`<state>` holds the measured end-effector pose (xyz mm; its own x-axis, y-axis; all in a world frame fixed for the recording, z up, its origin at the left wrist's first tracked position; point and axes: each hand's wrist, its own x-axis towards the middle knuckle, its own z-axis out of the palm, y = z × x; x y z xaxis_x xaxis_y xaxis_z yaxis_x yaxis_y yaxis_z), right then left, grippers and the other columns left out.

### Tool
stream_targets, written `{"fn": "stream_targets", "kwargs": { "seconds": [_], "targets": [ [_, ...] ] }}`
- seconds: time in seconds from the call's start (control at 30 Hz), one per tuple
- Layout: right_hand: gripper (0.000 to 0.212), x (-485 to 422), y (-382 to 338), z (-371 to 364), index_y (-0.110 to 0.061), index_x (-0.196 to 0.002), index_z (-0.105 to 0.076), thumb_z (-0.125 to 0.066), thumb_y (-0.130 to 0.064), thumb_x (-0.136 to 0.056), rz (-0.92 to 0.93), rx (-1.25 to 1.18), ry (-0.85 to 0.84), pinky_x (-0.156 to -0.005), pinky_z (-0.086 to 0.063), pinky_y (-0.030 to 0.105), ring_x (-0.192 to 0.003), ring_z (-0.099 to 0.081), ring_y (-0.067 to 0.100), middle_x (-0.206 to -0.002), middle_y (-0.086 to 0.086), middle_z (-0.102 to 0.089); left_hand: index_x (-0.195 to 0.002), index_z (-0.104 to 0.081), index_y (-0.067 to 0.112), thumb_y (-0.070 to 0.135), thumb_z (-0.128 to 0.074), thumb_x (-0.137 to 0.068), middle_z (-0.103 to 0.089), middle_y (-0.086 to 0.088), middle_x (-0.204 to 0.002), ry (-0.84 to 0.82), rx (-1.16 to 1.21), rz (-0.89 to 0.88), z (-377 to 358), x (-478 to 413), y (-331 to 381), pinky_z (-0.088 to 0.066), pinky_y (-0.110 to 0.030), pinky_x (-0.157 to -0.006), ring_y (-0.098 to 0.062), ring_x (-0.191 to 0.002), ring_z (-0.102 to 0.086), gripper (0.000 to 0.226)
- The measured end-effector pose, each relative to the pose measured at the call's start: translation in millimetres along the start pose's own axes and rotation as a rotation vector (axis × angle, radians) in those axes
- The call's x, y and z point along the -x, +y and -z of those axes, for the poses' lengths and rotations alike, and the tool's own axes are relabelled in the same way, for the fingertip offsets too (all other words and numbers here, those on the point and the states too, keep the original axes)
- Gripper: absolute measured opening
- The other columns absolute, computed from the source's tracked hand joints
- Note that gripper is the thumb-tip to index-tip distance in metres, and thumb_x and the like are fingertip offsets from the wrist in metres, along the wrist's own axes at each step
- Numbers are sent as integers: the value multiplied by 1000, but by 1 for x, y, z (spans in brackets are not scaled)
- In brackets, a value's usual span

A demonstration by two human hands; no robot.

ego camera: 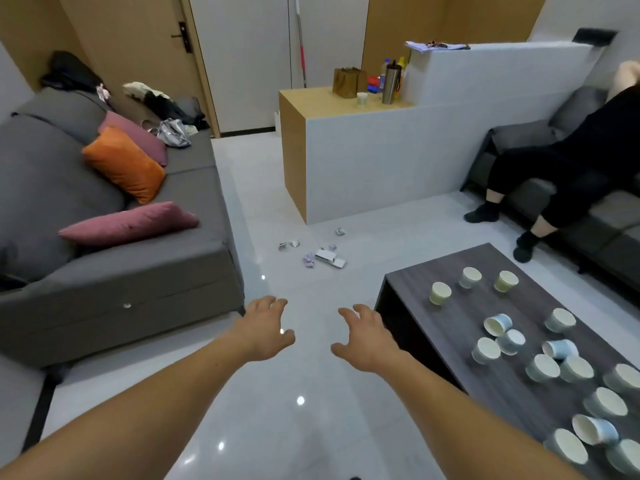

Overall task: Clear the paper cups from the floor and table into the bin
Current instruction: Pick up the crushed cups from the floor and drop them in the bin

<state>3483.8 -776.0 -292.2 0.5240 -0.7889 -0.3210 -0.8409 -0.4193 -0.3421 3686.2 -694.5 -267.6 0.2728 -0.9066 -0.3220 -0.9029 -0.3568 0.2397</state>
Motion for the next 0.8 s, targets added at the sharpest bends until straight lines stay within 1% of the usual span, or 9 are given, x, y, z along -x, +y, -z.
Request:
{"fn": "stream_targets", "kwargs": {
  "seconds": [0.1, 0.2, 0.33, 0.6, 0.7, 0.8],
  "targets": [
    [77, -50, 13, 29, -27, -153, -19, -58, -45, -89, 29, 17, -8, -110, -33, 45, -145, -12, 25, -159, 2, -11, -149, -20, 22, 47, -48, -90, -19, 0, -156, 44, 18, 23, 20, -51, 13, -29, -50, -109, -25, -143, -17, 69],
    [77, -96, 24, 46, -26, -153, -19, -59, -44, -90, 17, 22, -45, -110, -35, 44, -144, -14, 25, -159, 3, -12, -149, -20, 22, 46, -48, -91, -18, -1, -156, 5, 40, 32, 32, -94, 19, -30, -51, -109, -25, -143, -17, 69],
    [77, -170, 30, 59, -27, -153, -19, -58, -45, -90, 22, 31, -87, -110, -34, 46, -145, -13, 26, -159, 2, -11, -149, -19, 21, 46, -48, -91, -17, -1, -156, -14, 65, 59, 45, -167, 8, -30, -51, -110, -25, -143, -16, 70],
    [80, -325, 27, 97, -26, -154, -18, -59, -46, -89, -50, 29, -118, -113, -31, 45, -145, -13, 24, -160, 2, -10, -149, -19, 19, 46, -49, -91, -16, -4, -157, -75, 79, 13, 90, -335, -21, -29, -50, -111, -27, -142, -17, 71],
    [79, -379, 25, 114, -26, -154, -18, -59, -46, -89, -72, 7, -92, -112, -32, 43, -144, -15, 25, -159, 2, -11, -149, -19, 20, 46, -49, -90, -17, -3, -156, -88, 58, -6, 110, -393, -27, -31, -49, -110, -27, -142, -19, 71],
    [80, -426, 27, 127, -25, -153, -19, -60, -47, -88, -81, 12, -120, -110, -34, 43, -143, -17, 25, -159, 2, -11, -150, -19, 21, 46, -49, -90, -18, -3, -156, -111, 72, 1, 125, -447, -29, -31, -48, -110, -27, -141, -21, 72]
  ]
}}
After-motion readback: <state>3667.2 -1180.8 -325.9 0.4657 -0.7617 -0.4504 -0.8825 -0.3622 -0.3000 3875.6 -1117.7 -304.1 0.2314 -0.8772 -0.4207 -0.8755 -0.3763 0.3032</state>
